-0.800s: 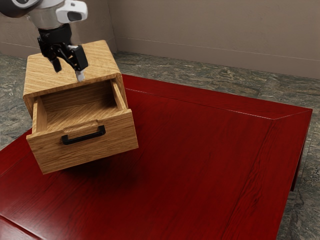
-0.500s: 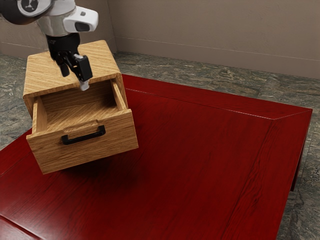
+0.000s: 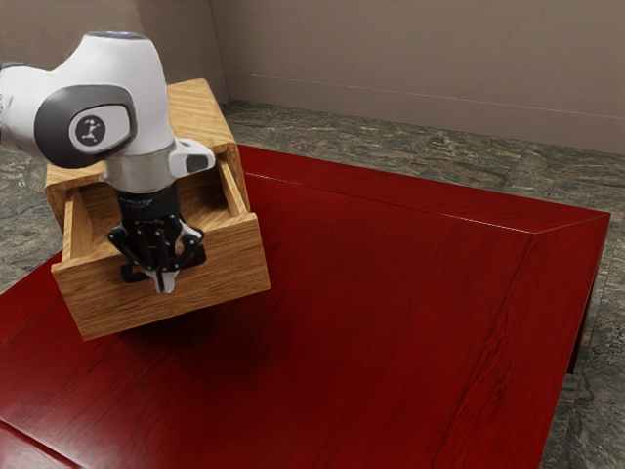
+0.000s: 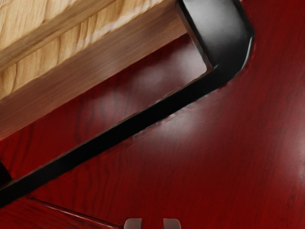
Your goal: Push the drawer handle with one arm to close the drawer
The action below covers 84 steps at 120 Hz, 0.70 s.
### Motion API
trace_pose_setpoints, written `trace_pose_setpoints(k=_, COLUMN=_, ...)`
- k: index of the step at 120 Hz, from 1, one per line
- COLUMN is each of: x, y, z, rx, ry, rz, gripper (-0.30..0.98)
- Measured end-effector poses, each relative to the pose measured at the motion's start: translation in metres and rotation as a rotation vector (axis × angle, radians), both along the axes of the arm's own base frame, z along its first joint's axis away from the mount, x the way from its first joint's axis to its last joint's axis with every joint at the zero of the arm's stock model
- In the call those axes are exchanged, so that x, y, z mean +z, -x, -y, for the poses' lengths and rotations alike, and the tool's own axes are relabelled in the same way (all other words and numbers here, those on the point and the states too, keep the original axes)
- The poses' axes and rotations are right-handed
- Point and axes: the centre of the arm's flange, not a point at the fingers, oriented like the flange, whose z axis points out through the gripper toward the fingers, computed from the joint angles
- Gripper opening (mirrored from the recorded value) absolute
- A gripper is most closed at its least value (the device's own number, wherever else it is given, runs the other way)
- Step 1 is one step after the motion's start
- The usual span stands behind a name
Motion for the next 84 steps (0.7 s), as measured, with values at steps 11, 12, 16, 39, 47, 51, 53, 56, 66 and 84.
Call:
trace_pose_setpoints(k=11, x=-0.003, y=0.0, z=0.006, rx=0.125, ry=-0.005, rz=0.037, gripper=-0.07)
trace_pose_setpoints(k=12, x=-0.004, y=0.0, z=0.005, rx=0.138, ry=-0.006, rz=0.039, gripper=-0.07)
trace_pose_setpoints(k=16, x=-0.006, y=0.003, z=0.004, rx=0.191, ry=-0.008, rz=0.051, gripper=-0.08)
trace_pose_setpoints(k=39, x=-0.02, y=-0.01, z=-0.007, rx=0.429, ry=-0.045, rz=0.105, gripper=-0.09)
trace_pose_setpoints(k=47, x=-0.021, y=-0.013, z=-0.009, rx=0.486, ry=-0.051, rz=0.125, gripper=-0.09)
trace_pose_setpoints(k=51, x=-0.02, y=-0.015, z=-0.011, rx=0.515, ry=-0.053, rz=0.134, gripper=-0.1)
trace_pose_setpoints(k=53, x=-0.02, y=-0.016, z=-0.012, rx=0.528, ry=-0.053, rz=0.137, gripper=-0.1)
trace_pose_setpoints(k=56, x=-0.021, y=-0.017, z=-0.013, rx=0.547, ry=-0.054, rz=0.141, gripper=-0.1)
trace_pose_setpoints(k=66, x=-0.025, y=-0.023, z=-0.017, rx=0.606, ry=-0.059, rz=0.145, gripper=-0.1)
trace_pose_setpoints(k=84, x=-0.029, y=-0.032, z=-0.03, rx=0.7, ry=-0.071, rz=0.153, gripper=-0.1)
